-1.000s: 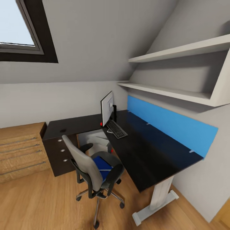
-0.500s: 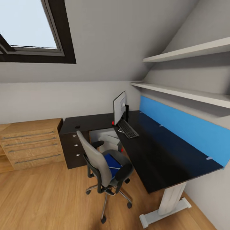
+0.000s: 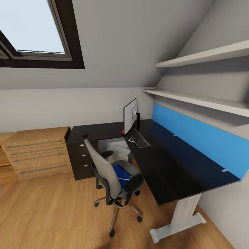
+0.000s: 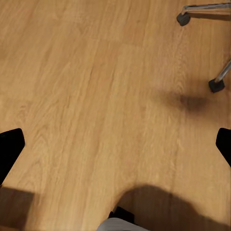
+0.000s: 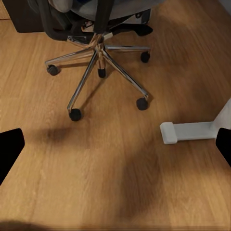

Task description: In the bedroom, organize the workspace by keeping the computer under the desk, ensuring the monitor is on the desk, placing the keyboard on the desk next to the monitor, placing the mouse on the desk next to the keyboard, moving the folder from the swivel chair onto the desk next to the mouse, stacking the notebook on top of the folder with the pen on top of the notebook, and positioning the swivel chair next to the desk.

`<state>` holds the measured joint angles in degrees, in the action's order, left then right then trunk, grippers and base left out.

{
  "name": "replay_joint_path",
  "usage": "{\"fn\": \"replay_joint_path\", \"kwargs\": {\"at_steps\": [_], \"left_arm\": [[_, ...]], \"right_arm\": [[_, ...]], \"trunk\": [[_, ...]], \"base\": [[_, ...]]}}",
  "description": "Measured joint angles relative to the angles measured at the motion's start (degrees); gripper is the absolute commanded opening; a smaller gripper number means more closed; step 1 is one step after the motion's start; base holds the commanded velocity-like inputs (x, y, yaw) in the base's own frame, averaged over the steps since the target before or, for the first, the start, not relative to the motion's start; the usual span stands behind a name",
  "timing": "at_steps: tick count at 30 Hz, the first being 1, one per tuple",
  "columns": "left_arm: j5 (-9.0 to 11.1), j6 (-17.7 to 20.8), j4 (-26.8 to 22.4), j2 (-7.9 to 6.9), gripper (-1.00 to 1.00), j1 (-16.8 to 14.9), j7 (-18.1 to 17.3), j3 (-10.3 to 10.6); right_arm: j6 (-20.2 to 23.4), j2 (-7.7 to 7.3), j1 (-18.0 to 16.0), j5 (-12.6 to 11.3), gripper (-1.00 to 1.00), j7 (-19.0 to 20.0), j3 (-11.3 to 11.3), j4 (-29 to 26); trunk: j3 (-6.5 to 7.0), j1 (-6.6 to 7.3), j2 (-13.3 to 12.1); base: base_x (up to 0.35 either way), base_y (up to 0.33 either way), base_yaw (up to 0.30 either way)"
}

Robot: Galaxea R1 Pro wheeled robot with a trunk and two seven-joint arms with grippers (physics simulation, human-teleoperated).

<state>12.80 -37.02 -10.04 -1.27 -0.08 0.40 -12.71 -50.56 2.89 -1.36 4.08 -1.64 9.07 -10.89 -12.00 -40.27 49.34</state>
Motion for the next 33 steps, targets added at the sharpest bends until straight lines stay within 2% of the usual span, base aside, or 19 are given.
{"fn": "replay_joint_path", "kwargs": {"at_steps": [7, 24, 33], "left_arm": [[0.4, -1.4, 0.0, 0.05, 1.00, 0.0, 0.0, -1.2], [0.4, -0.8, 0.0, 0.07, 1.00, 0.0, 0.1, -1.2], [0.4, -0.8, 0.0, 0.26, 1.00, 0.0, 0.1, -1.1]], "right_arm": [[0.1, -0.01, 0.0, 0.0, 1.00, 0.3, 0.1, 0.3], [0.0, 0.10, 0.0, 0.0, 1.00, 0.1, 0.0, 0.4], [0.0, 0.16, 0.0, -0.1, 1.00, 0.1, 0.0, 0.4]], "trunk": [[-1.25, -1.53, 2.8], [-4.31, -5.27, 9.6], [-5.93, -7.25, 13.2]], "base": [[-0.001, 0.000, 0.000], [0.000, 0.000, 0.000], [0.000, 0.000, 0.173]]}}
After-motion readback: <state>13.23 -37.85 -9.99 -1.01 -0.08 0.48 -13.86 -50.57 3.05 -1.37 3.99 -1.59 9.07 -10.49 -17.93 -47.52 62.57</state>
